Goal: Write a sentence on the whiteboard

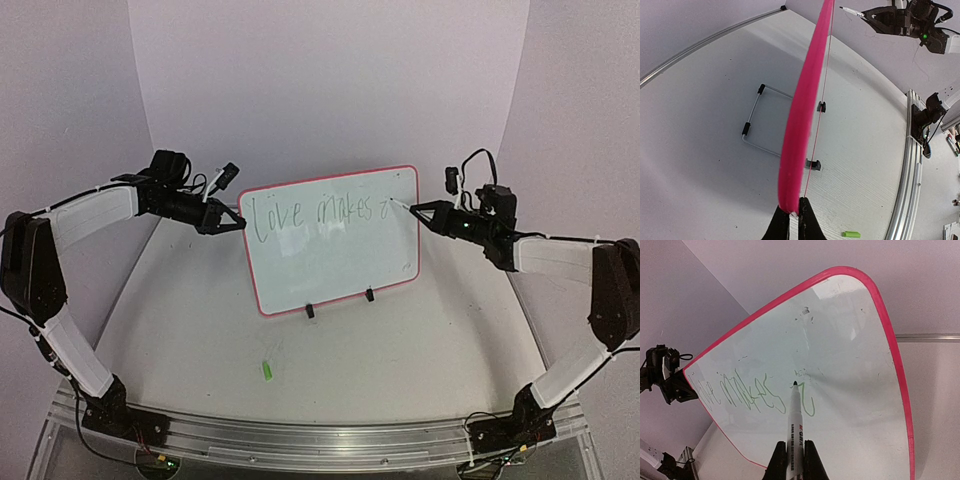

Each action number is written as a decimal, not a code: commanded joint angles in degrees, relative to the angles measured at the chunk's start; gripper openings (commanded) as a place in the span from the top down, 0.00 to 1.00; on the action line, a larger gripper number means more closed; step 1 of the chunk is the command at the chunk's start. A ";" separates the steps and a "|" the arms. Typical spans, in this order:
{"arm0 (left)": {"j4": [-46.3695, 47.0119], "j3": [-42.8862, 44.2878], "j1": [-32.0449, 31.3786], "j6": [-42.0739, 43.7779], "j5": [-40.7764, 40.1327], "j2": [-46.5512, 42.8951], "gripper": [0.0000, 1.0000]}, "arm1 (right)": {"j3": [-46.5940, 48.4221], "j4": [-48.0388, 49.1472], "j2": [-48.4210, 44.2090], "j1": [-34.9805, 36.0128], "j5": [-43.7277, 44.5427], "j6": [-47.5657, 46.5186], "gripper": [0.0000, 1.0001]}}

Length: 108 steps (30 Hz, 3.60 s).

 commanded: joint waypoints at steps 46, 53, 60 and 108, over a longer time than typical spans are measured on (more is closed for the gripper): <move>-2.73 0.23 -1.26 1.97 -2.68 1.18 1.00 | 0.93 -0.97 -3.97 0.28 1.31 -1.09 1.00; -2.72 0.12 -1.31 1.90 -2.80 1.16 1.00 | 3.96 -1.37 -0.21 0.49 1.35 -1.80 1.00; -2.73 0.23 -1.31 1.96 -2.72 1.32 1.00 | 4.93 -0.87 2.32 0.42 2.65 -1.83 1.00; -2.27 -0.03 -1.59 1.18 -2.90 0.30 1.00 | -5.15 -10.64 -18.34 1.60 2.75 -3.89 1.00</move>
